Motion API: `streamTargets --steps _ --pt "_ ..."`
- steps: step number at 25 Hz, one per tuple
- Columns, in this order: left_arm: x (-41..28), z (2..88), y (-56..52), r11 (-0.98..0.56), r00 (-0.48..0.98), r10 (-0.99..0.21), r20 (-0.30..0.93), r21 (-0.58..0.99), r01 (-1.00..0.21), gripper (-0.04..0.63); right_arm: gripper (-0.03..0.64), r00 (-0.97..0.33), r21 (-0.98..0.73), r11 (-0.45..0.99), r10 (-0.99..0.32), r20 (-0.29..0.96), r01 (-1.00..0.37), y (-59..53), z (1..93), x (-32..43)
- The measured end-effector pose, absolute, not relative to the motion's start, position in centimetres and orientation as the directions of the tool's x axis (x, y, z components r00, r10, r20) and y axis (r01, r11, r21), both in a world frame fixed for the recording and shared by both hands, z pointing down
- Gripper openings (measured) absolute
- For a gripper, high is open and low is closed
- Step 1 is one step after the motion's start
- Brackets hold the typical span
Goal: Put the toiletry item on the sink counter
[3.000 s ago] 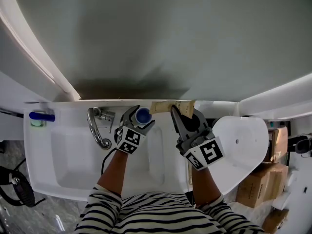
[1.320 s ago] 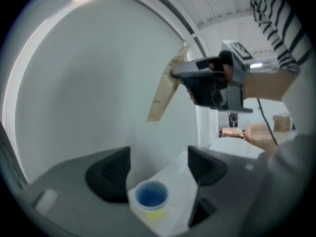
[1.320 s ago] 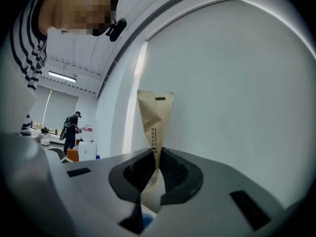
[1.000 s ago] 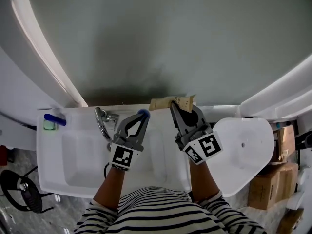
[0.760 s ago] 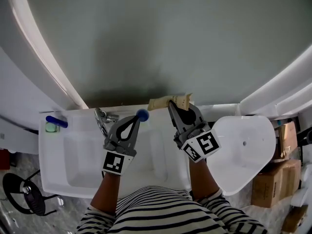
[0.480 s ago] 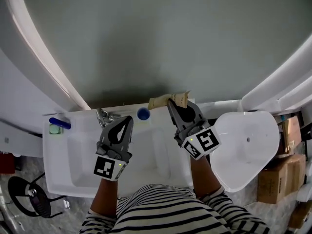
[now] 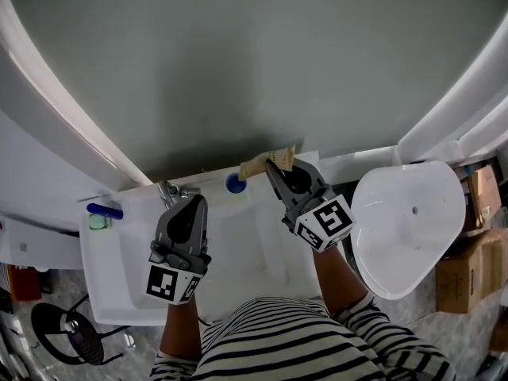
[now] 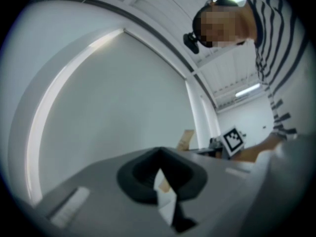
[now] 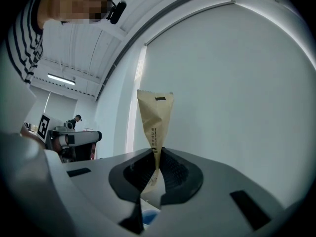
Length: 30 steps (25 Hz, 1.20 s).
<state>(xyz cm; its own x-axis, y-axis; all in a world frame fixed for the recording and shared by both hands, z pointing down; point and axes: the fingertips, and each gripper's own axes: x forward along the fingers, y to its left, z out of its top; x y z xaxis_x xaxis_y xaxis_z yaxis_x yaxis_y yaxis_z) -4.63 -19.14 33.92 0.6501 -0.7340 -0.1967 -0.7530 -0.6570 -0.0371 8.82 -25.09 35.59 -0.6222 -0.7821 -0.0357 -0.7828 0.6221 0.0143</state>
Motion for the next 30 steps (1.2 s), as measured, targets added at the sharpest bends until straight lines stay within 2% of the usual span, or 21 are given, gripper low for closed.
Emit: streamTargets --steps 30 --pt "-4.2 35.4 -22.8 -0.662 0.647 -0.735 -0.202 0.010 -0.749 0.006 0.028 -0.655 0.093 0.698 -0.704 0.276 -0.710 -30.0 48.6 3.3"
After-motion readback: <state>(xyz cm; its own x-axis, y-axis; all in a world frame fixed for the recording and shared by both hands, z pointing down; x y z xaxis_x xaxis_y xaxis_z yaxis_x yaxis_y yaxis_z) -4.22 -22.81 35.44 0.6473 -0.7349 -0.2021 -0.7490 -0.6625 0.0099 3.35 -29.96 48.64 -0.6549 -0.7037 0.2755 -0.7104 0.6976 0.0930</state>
